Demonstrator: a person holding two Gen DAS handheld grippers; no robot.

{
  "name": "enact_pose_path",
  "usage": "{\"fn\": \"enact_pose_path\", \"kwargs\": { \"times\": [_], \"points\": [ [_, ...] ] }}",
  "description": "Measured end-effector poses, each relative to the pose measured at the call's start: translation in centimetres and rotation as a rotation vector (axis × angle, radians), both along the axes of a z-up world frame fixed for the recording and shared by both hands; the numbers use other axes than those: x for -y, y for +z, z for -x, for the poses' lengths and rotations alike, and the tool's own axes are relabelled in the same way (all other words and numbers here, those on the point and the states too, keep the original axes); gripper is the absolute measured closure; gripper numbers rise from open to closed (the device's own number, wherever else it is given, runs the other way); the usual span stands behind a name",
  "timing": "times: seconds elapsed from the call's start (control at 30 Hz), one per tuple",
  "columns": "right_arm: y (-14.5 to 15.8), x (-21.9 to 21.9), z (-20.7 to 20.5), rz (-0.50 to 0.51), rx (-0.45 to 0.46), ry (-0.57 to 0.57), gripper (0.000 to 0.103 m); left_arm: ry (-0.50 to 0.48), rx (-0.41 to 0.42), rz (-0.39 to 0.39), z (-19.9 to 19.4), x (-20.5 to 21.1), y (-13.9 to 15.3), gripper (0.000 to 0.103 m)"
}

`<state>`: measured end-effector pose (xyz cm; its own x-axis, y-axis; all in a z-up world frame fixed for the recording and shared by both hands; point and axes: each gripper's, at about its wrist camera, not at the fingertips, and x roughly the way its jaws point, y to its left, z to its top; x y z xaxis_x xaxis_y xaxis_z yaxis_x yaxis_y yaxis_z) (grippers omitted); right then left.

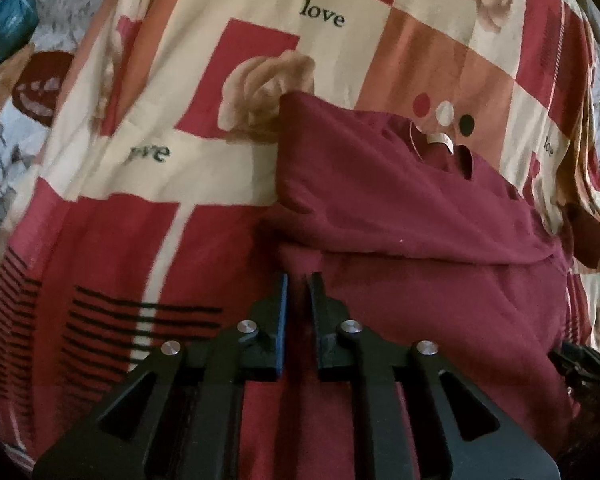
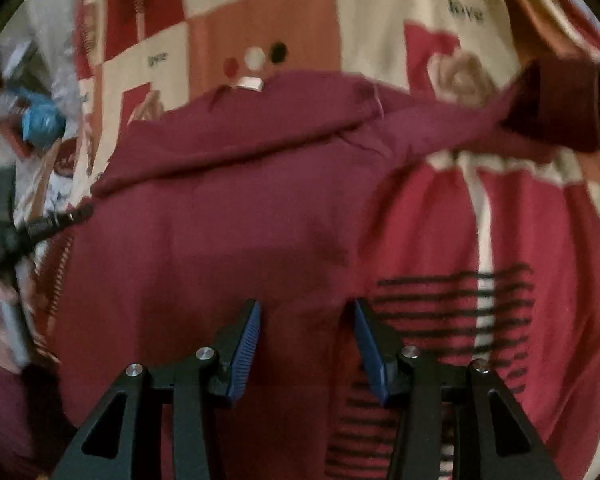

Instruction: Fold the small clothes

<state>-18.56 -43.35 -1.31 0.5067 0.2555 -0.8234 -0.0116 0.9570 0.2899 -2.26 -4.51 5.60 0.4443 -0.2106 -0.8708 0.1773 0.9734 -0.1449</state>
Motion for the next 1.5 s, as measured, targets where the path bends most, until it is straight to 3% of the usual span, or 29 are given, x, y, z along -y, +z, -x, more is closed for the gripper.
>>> {"fn": "enact_pose_path", "kwargs": {
  "times": [0.1,0.27,0.37,0.47,0.53,0.57,0.63,0.67,0.83,0.87,0.9,0.93,1.1,1.23,1.3,1.43,1.5],
  "points": [
    [1.2,1.9,-0.2,-0.022,0.010,-0.024,0.058,-0.001,0.063,0.013,0.7,-0.2,1.8,0.069],
    [5.1,10.6,-0.7,-0.062,0.113,-0.292,0.056,0.037,0.166,-0.016,1.2,-0.6,3.7,0.068],
    [6.3,14.2,-1.0,-0.018,0.148,-0.409,0.051,0.048,0.143,0.012,0.4,-0.4,3.2,0.068],
    [6.1,16.8,-1.3,0.065,0.104,-0.592,0.049,0.045,0.115,0.014,-0.2,0.3,2.5,0.068],
    [5.9,17.8,-0.6,0.083,0.125,-0.653,0.049,0.039,0.112,0.006,-0.4,0.8,2.3,0.068],
    [5.9,18.3,-0.1,0.072,0.146,-0.672,0.047,0.033,0.113,0.002,-0.4,1.0,2.2,0.068],
    [5.7,18.8,0.4,0.056,0.181,-0.682,0.026,0.022,0.113,-0.012,-0.5,1.5,2.0,0.068],
    [5.6,19.1,0.4,0.048,0.199,-0.675,0.018,0.017,0.110,-0.017,-0.6,1.7,1.8,0.068],
    [5.6,19.9,-2.6,0.022,0.274,-0.547,0.021,-0.012,0.094,-0.041,-0.9,3.0,1.0,0.068],
    [5.2,19.9,-3.5,0.045,0.266,-0.520,0.045,-0.016,0.091,-0.046,-0.9,3.1,0.9,0.068],
    [5.1,19.7,-4.9,0.121,0.225,-0.481,0.081,-0.015,0.089,-0.055,-0.9,3.2,0.7,0.068],
    [5.0,19.5,-5.9,0.205,0.190,-0.460,0.089,-0.012,0.087,-0.059,-1.0,3.2,0.6,0.068],
    [9.1,18.1,-5.3,0.496,0.268,-0.375,0.092,0.017,0.091,-0.044,-1.2,2.4,0.8,0.068],
    [14.7,14.4,-3.7,0.819,0.418,-0.272,0.092,0.031,0.091,-0.028,-1.2,2.2,0.9,0.068],
    [17.4,11.8,-2.6,0.912,0.513,-0.202,0.092,0.036,0.093,-0.027,-1.2,2.1,1.0,0.068],
    [21.0,6.4,-1.6,0.984,0.669,-0.055,0.092,0.043,0.103,-0.015,-1.0,1.6,1.4,0.068],
    [22.0,4.9,-2.3,0.939,0.651,-0.010,0.092,0.056,0.103,-0.013,-1.1,1.2,1.4,0.068]
  ]
}}
